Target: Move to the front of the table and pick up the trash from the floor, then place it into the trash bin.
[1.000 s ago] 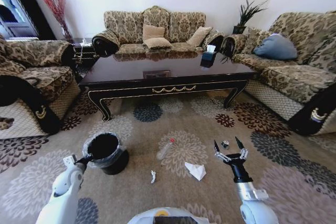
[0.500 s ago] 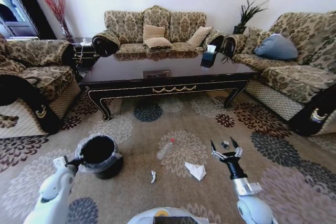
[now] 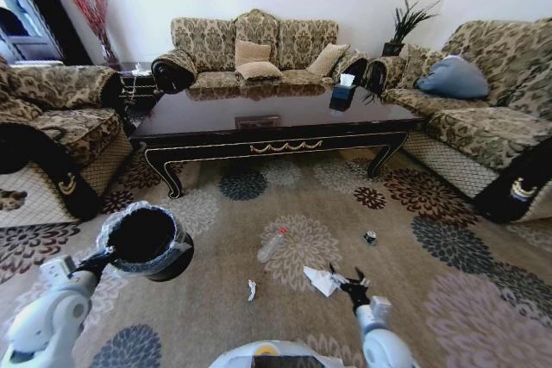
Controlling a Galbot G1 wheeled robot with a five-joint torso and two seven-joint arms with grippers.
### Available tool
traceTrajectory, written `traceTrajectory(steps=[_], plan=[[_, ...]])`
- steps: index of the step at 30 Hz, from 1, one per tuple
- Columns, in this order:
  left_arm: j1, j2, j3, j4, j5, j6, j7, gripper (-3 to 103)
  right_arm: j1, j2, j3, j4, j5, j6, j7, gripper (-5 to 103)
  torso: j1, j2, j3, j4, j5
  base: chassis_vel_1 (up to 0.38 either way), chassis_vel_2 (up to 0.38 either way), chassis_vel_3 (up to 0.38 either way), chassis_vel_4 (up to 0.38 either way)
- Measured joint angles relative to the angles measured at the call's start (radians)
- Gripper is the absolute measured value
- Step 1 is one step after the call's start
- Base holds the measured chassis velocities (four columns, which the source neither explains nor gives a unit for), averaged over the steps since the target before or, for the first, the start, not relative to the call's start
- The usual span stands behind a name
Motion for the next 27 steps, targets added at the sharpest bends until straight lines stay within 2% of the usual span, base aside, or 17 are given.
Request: traceTrajectory(steps=[5,9,15,27], plan=[[0.04,-0.027,-0.028,-0.086,-0.024,0.005,-0.009,3,0.068,0.046,-0.043,-0.082,0.119,-0.062,0.097,100,0.0,0.0,0.0,0.0001,0.0,0.0,0.0,0.0,0.0],[0.054,-0.043,-0.033,-0.113,-0.026,0.005,-0.011,3,0.099,0.079,-0.053,-0.133,0.175,-0.083,0.146,100,0.0,0.0,0.0,0.0,0.0001,0.0,0.0,0.0,0.0],[0.064,-0.052,-0.035,-0.123,-0.024,0.006,-0.014,3,0.138,0.115,-0.059,-0.187,0.211,-0.091,0.198,100,0.0,0.0,0.0,0.0,-0.0001,0.0,0.0,0.0,0.0],[0.075,-0.043,-0.051,-0.119,-0.026,0.005,-0.014,3,0.195,0.146,-0.064,-0.287,0.216,-0.087,0.213,100,0.0,0.0,0.0,0.0001,0.0,0.0,0.0,0.0,0.0]])
